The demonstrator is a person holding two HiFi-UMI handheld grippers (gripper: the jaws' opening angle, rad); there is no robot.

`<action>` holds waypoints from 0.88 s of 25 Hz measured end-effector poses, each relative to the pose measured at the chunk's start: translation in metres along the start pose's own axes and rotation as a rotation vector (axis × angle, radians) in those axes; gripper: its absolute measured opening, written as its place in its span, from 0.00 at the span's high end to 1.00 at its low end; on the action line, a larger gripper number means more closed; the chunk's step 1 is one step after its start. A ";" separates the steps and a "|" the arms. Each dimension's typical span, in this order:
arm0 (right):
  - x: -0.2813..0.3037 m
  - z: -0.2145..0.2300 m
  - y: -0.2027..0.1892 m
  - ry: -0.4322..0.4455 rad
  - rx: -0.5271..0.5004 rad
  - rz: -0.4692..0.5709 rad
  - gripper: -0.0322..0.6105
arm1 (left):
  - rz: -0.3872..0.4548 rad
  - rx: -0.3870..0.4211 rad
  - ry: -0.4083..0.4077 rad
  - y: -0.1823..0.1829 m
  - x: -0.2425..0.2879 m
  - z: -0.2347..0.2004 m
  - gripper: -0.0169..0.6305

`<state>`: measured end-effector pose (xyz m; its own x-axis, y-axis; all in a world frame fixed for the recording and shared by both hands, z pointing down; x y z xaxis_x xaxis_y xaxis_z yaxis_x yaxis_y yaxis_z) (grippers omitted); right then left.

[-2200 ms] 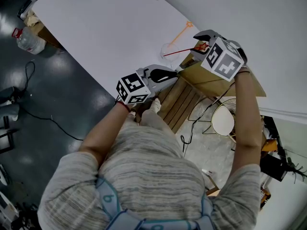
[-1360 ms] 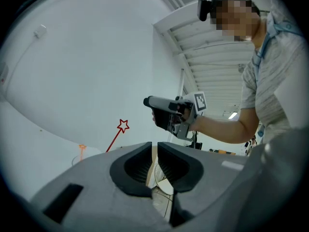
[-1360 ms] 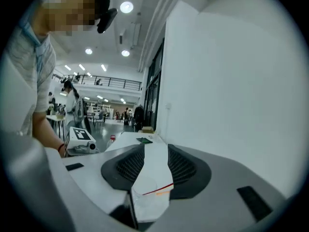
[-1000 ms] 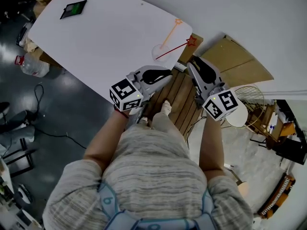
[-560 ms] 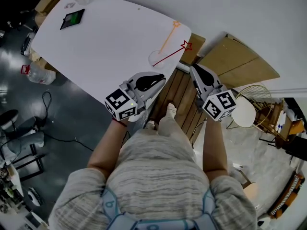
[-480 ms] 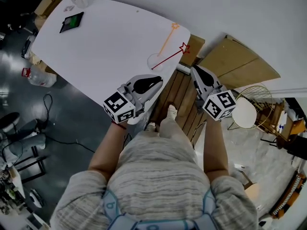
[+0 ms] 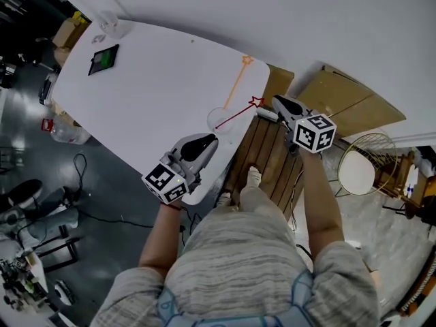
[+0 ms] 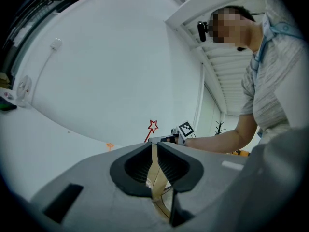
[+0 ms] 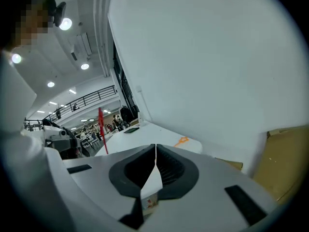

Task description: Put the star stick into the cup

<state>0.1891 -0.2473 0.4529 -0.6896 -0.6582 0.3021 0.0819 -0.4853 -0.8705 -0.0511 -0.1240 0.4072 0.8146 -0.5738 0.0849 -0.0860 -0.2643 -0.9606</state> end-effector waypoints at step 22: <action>0.156 0.077 0.039 0.147 -0.181 -0.270 0.90 | -0.054 -0.056 0.175 -0.009 0.012 -0.050 0.91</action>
<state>0.1404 -0.4134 0.4965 -0.7660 -0.4242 0.4830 -0.2371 -0.5119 -0.8257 -0.0691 -0.1675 0.4299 0.7069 -0.6827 0.1850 -0.0807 -0.3377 -0.9378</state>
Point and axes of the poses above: the fingertips, and each gripper's own axes: x forward along the fingers, z to its right, y out of its top, the point moved 5 cm from there along -x, backward along the fingers, and after that the axes turned 2 degrees about x, right-handed, at the moved point
